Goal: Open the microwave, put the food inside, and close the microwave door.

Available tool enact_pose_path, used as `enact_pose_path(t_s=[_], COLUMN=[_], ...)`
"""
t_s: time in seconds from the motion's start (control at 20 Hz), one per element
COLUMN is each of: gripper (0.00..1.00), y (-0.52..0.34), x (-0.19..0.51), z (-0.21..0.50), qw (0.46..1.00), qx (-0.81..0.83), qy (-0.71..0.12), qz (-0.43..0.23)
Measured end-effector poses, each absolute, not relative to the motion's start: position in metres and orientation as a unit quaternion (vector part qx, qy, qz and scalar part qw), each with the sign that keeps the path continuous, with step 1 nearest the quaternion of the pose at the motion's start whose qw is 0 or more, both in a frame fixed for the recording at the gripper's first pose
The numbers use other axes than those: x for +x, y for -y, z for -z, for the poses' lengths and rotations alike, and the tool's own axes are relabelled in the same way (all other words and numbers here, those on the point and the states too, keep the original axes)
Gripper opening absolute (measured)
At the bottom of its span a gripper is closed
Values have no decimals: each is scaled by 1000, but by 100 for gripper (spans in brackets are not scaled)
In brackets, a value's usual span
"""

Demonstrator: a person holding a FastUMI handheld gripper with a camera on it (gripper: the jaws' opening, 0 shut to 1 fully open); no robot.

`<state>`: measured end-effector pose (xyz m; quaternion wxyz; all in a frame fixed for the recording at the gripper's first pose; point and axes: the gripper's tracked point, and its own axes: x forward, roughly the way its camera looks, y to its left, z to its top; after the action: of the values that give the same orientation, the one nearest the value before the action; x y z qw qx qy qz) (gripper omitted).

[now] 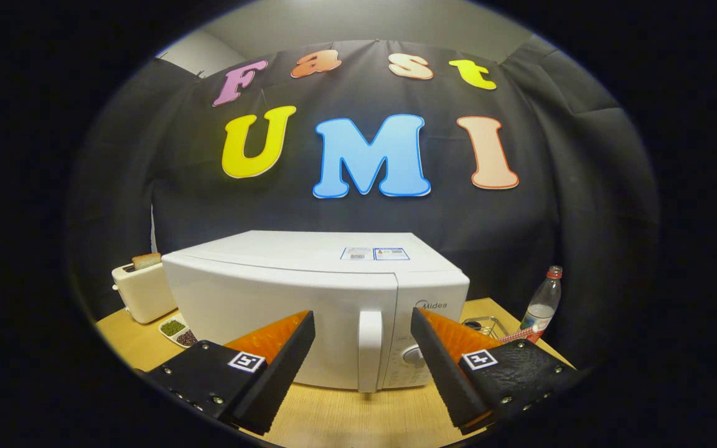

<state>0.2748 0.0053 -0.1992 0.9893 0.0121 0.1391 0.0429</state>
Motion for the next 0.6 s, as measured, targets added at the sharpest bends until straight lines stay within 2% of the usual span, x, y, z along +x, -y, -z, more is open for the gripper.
enact_pose_path(t_s=[0.05,0.15,0.25,0.3,0.35,0.4,0.55,0.6], gripper=[99,83,80,74,63,56,52,28], y=[-5,-6,-11,-7,-10,-8,0,-1], x=[278,283,284,287,288,291,293,289], z=[209,227,240,247,249,250,253,248], qw=[988,985,981,981,980,980,981,980], qx=[13,15,15,9,12,12,14,18], qy=[-148,-166,-185,-188,-192,-194,-191,-194], qz=[-43,-44,-50,-39,-43,-37,-26,-24])
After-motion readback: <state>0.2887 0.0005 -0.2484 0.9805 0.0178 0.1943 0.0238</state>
